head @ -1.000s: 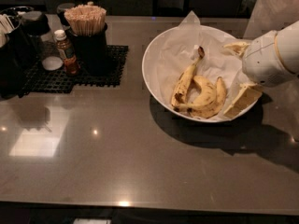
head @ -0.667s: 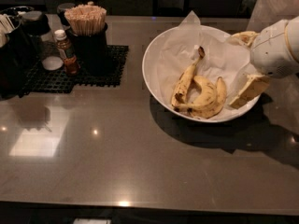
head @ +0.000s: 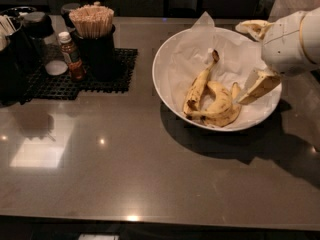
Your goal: Pick banana from white bowl
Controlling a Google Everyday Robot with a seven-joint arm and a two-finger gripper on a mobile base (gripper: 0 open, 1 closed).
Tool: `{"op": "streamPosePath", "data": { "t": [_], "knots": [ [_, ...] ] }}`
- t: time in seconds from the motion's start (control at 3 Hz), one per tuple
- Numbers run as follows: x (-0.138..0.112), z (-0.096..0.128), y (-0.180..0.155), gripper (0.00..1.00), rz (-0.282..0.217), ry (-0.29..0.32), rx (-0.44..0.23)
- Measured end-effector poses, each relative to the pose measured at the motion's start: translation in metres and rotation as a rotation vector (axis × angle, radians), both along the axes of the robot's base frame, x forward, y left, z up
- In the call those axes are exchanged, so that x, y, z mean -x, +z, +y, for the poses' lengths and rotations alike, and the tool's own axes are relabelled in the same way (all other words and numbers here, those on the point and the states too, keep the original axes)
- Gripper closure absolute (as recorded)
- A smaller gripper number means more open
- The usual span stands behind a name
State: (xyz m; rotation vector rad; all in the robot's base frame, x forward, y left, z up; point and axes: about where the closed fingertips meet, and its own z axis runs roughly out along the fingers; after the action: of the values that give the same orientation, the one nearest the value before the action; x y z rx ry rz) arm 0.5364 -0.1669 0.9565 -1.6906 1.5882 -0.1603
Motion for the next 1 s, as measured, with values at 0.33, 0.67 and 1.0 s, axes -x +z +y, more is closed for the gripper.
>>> {"op": "streamPosePath", "data": {
  "t": [0.33,0.67,1.0],
  "knots": [
    [0.0068,0.0182,-0.008,0.08,-0.103,0.077,0.024],
    [0.0067,0.0203,-0.0062,0.0,-0.137,0.11,0.056],
    [0.0055,0.0232,-0.01,0.02,-0.149,0.119,0.082]
  ]
}}
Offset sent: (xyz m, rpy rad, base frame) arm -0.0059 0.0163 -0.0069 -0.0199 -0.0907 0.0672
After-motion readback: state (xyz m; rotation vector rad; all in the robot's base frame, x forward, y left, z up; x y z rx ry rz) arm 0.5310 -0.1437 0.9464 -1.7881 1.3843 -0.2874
